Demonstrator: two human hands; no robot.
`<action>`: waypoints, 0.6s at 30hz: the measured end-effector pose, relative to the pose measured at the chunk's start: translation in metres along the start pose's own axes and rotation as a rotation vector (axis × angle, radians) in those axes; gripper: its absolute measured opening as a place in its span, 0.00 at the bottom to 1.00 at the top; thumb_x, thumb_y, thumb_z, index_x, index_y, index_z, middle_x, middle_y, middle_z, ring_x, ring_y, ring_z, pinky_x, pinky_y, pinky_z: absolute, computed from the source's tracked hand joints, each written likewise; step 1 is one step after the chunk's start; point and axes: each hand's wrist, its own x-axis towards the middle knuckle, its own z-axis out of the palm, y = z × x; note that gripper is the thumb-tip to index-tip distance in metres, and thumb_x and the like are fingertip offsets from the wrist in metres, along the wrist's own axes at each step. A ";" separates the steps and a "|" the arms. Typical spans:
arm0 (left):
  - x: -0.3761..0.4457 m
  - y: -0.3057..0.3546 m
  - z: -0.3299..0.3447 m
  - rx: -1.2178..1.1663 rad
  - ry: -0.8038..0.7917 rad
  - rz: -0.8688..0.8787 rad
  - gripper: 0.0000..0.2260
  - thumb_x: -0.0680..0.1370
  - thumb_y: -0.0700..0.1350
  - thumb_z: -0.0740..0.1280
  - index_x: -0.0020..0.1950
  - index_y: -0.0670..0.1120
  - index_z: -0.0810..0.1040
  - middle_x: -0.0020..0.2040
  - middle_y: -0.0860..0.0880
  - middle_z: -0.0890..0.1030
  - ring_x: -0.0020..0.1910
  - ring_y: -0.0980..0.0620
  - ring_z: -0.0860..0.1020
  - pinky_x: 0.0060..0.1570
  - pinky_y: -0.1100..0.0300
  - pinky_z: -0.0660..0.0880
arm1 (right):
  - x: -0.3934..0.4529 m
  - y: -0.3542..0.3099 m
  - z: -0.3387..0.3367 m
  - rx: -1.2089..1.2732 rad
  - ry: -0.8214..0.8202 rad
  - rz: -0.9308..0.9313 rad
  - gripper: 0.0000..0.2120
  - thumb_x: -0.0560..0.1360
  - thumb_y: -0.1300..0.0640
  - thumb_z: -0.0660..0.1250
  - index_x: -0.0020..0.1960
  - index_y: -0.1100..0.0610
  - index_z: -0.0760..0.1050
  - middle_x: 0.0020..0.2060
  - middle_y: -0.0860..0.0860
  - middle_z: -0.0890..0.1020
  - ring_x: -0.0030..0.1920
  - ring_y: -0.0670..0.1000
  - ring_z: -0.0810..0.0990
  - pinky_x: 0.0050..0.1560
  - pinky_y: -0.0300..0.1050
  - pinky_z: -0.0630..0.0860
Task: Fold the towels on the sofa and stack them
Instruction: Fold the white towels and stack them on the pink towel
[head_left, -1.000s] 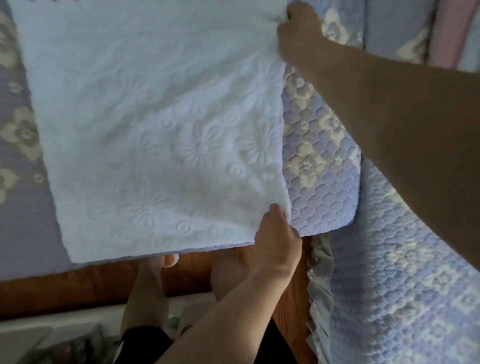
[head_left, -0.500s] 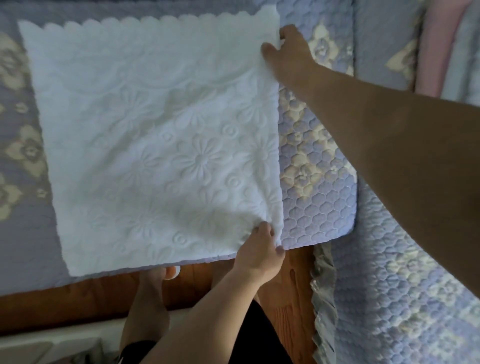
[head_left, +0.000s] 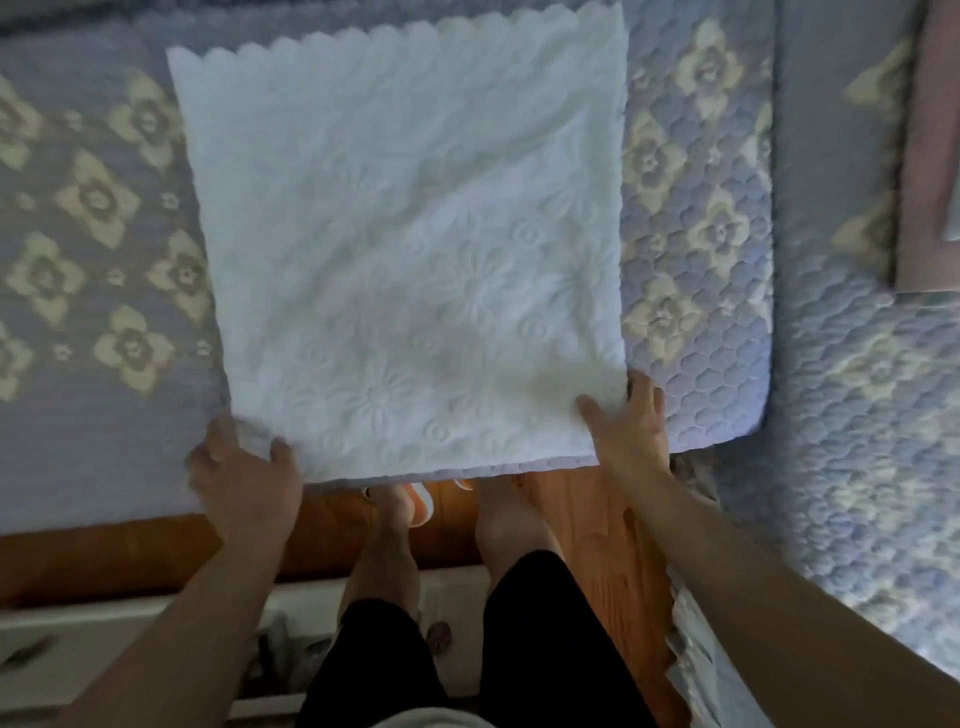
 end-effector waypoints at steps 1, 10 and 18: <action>0.017 -0.011 -0.008 -0.053 -0.091 -0.089 0.26 0.79 0.51 0.67 0.70 0.37 0.68 0.60 0.36 0.73 0.63 0.32 0.72 0.57 0.44 0.71 | -0.002 0.002 0.005 0.024 0.011 0.043 0.30 0.74 0.44 0.69 0.72 0.51 0.64 0.60 0.50 0.68 0.55 0.52 0.71 0.51 0.50 0.73; 0.038 -0.035 -0.042 -0.487 -0.515 -0.115 0.14 0.83 0.42 0.64 0.67 0.41 0.75 0.61 0.45 0.79 0.45 0.54 0.78 0.40 0.65 0.72 | -0.010 0.021 0.000 0.551 -0.165 0.364 0.23 0.72 0.48 0.76 0.62 0.58 0.76 0.54 0.53 0.83 0.54 0.56 0.83 0.57 0.56 0.81; 0.026 -0.083 -0.050 -0.608 -0.504 -0.161 0.12 0.81 0.44 0.68 0.61 0.40 0.73 0.57 0.40 0.81 0.51 0.41 0.83 0.48 0.49 0.83 | -0.064 0.029 -0.005 0.579 -0.127 0.369 0.16 0.80 0.52 0.68 0.63 0.60 0.72 0.55 0.54 0.80 0.55 0.55 0.82 0.57 0.56 0.81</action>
